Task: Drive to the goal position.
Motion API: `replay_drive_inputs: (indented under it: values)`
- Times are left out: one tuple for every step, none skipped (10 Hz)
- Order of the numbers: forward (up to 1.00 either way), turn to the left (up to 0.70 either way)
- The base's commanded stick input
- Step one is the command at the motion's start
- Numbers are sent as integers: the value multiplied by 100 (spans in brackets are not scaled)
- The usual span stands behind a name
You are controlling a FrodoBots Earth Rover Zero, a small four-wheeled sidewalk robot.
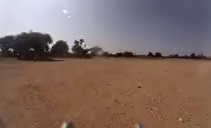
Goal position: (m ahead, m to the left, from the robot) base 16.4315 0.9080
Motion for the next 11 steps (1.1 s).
replay_drive_inputs:
  values:
    - [70,0]
    - [70,0]
    - [70,0]
    - [70,0]
    - [70,0]
    - [70,0]
    - [70,0]
    - [70,0]
    - [70,0]
    - [70,0]
    - [70,0]
